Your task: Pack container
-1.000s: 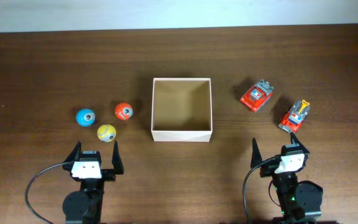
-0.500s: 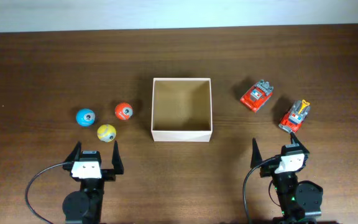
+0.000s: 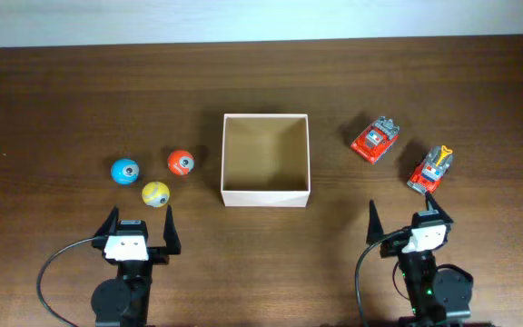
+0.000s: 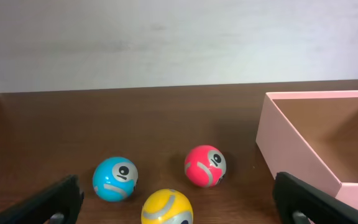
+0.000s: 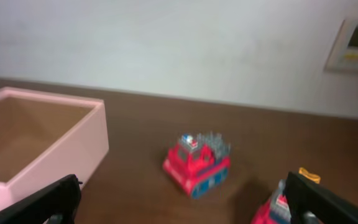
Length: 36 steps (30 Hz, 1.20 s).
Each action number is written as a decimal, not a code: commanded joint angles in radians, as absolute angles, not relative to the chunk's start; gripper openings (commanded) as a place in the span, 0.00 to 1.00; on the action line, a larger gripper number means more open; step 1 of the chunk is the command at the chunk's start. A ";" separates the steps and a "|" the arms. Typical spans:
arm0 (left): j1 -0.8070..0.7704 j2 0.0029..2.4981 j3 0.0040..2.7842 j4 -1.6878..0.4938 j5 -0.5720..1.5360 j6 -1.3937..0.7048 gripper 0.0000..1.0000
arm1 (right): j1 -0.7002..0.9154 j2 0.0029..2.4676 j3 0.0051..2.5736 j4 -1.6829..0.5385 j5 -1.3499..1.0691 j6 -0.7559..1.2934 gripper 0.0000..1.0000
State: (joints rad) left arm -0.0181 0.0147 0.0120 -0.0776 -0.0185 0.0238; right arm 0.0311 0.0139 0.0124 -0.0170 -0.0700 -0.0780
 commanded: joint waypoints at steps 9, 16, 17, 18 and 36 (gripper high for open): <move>-0.012 0.005 0.009 -0.080 -0.029 0.043 0.99 | 0.026 0.005 0.045 0.041 -0.106 -0.070 0.99; -0.012 0.005 0.009 -0.080 -0.029 0.043 0.99 | 0.026 0.005 0.185 -0.095 -0.105 -0.071 0.99; -0.012 0.005 0.009 -0.081 -0.029 0.043 0.99 | 0.026 0.005 0.212 -0.126 -0.101 -0.071 0.99; -0.012 0.005 0.009 -0.080 -0.029 0.043 0.99 | 0.026 0.006 0.246 -0.166 -0.096 -0.071 0.99; -0.012 0.005 0.009 -0.081 -0.029 0.043 0.99 | 0.026 0.288 0.865 -0.782 -0.030 -0.025 0.99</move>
State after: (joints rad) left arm -0.0181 0.0147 0.0120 -0.0784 -0.0189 0.0238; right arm 0.0311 0.1864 0.7860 -0.7483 -0.0433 -0.0681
